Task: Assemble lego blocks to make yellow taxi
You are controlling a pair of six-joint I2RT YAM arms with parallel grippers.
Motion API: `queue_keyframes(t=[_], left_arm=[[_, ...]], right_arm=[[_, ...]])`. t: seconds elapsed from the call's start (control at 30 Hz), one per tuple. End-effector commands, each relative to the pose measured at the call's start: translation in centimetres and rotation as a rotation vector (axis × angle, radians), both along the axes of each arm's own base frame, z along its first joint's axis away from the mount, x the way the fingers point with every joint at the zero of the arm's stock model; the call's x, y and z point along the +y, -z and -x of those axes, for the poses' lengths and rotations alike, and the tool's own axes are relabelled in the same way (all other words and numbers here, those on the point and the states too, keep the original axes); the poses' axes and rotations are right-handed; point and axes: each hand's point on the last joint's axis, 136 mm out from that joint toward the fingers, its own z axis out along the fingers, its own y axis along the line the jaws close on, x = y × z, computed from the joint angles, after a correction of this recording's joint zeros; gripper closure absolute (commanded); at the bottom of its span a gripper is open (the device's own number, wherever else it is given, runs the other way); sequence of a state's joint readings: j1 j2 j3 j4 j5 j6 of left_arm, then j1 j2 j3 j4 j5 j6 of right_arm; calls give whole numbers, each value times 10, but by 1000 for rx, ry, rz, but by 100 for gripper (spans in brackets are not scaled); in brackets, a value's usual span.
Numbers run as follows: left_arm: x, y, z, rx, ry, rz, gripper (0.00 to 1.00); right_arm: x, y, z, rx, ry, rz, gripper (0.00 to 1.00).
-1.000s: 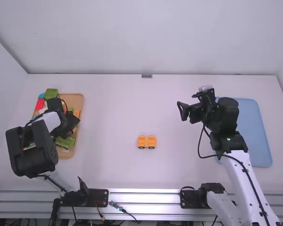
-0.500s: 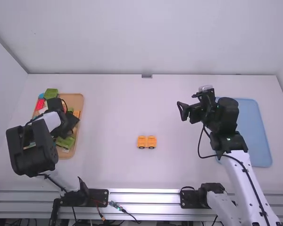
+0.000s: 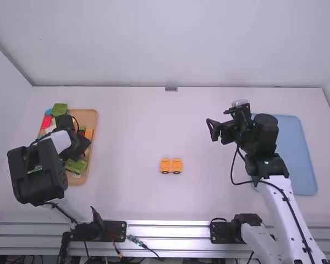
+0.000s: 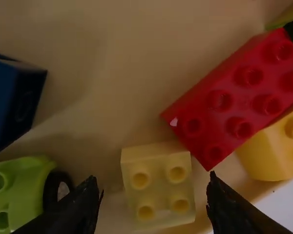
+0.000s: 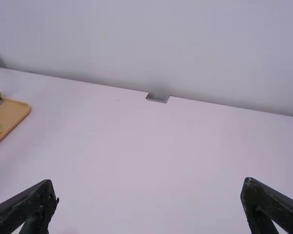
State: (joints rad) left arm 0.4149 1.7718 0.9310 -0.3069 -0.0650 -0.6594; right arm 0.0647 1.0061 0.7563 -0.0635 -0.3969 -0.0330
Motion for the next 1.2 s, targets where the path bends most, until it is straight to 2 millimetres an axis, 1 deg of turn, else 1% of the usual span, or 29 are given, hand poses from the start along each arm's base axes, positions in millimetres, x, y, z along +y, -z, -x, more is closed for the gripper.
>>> queue_keyframes(t=[0.0, 0.03, 0.1, 0.33, 0.37, 0.43, 0.67, 0.73, 0.77, 0.8, 0.83, 0.87, 1.0, 1.03, 1.1, 1.17], left_arm=[[-3, 7, 4, 29, 2, -2, 44], [-3, 7, 4, 29, 2, -2, 50], [-3, 8, 5, 30, 2, -2, 55], [-4, 15, 9, 28, -2, -2, 61], [-5, 17, 10, 29, -2, -1, 64], [-6, 18, 11, 29, -1, -1, 65], [-3, 14, 6, 17, -2, -6, 76], [-1, 7, 1, 16, -1, -6, 82], [0, 2, -2, 15, -1, -6, 88], [0, 2, -3, 15, -1, -6, 90], [1, -3, -5, 16, -1, -6, 96], [2, -7, -8, 16, -2, -5, 98], [6, -27, -16, 19, -48, 11, 98], [4, -34, -21, 12, -33, 25, 98], [1, -40, -26, 0, -2, 43, 98], [-9, -49, -38, -25, 101, 62, 98]], right_arm=[[1, -18, -3, -41, -1, -2, 1], [1, -18, -3, -41, -1, -1, 1], [1, -18, -3, -40, -1, -2, 1], [0, -18, -4, -41, 0, -2, 1], [0, -18, -4, -40, 1, -2, 1], [0, -18, -4, -41, 1, -2, 1], [0, -18, -4, -40, 0, -2, 1], [0, -18, -3, -40, 0, -1, 1], [1, -18, -3, -39, -1, -1, 1], [1, -18, -3, -39, -1, -2, 1], [1, -17, -3, -37, -1, -1, 1], [0, -17, -3, -37, -1, -1, 1], [1, -17, -3, -37, -1, -2, 1], [1, -17, -3, -37, -2, -2, 1], [0, -18, -4, -40, 0, -3, 1], [1, -19, -3, -37, 2, -11, 1]])
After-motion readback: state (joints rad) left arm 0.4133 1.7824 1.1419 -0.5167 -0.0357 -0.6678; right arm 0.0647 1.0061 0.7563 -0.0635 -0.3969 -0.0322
